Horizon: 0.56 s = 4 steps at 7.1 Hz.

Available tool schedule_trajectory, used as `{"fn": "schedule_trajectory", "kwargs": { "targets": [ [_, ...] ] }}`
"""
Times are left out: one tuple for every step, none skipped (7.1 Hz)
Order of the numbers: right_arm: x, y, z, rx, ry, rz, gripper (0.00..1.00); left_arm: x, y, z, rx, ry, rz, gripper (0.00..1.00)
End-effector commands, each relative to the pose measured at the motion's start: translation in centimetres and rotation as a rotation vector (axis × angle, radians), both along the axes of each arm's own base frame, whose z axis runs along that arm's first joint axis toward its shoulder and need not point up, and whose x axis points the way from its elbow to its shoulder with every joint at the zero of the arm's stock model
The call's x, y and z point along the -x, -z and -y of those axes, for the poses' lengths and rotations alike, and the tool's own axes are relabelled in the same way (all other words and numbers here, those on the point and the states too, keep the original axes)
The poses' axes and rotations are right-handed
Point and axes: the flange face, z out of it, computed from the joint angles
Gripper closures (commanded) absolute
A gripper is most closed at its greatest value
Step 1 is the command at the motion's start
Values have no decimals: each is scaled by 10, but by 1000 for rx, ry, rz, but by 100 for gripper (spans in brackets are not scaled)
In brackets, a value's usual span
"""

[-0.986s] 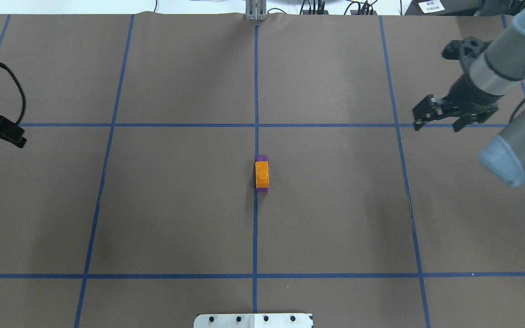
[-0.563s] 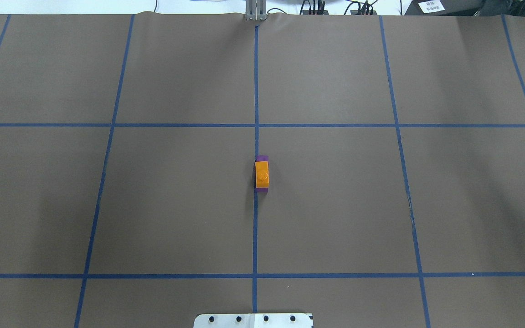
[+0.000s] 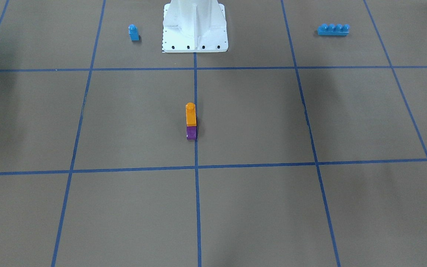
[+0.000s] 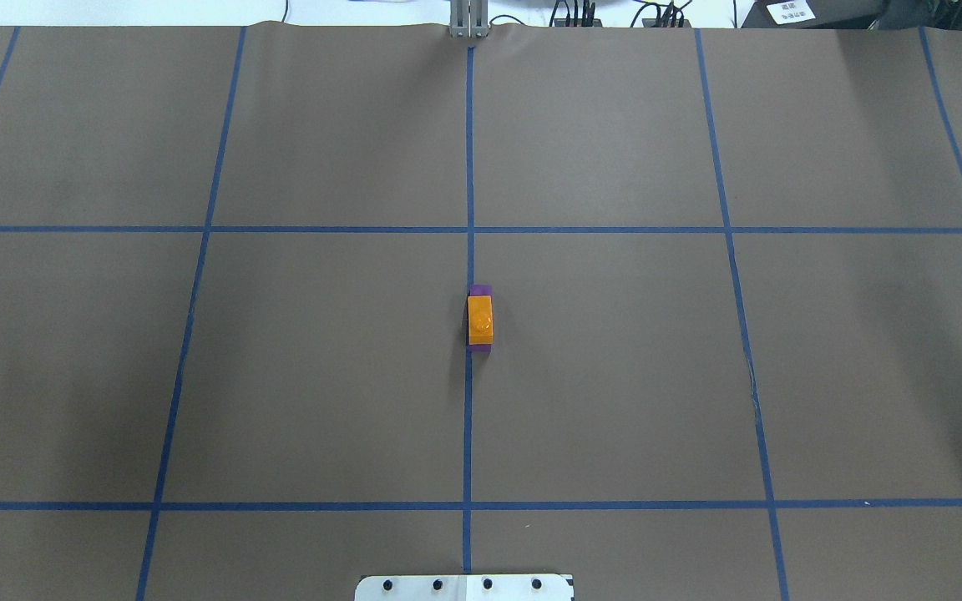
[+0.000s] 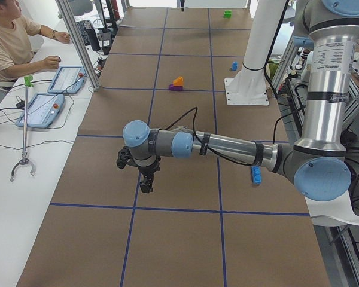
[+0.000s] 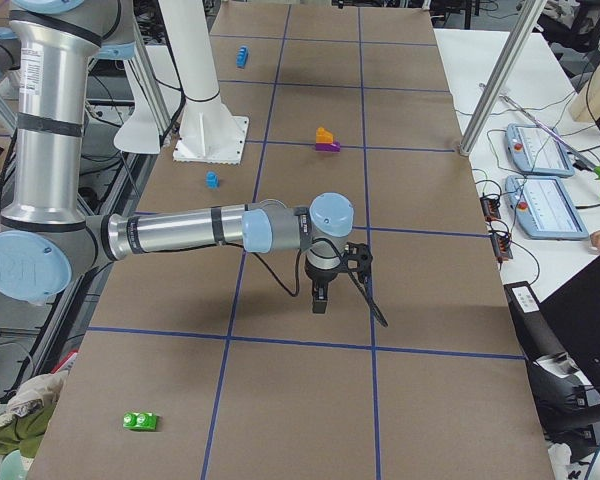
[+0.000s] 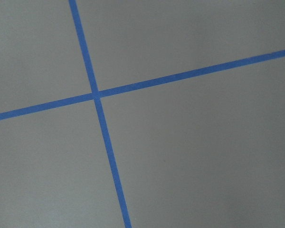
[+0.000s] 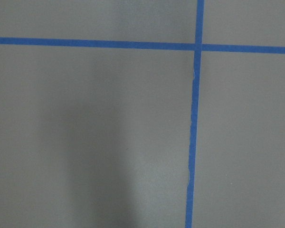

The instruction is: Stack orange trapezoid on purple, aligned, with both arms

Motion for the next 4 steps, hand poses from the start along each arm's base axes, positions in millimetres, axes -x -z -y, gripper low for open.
{"fn": "schedule_trajectory", "kwargs": {
  "targets": [
    [0,1,0,-3,-1,8,0,7,0,-1,2,13,2,0],
    [0,5,3,-3,-7,10,0,7,-8,-10,21,20,2,0],
    [0,3,4,5,-10,5,0,8,-10,-12,21,20,2,0],
    [-1,4,4,-2,-12,0,0,8,-9,-12,16,20,1,0]
  ]
}}
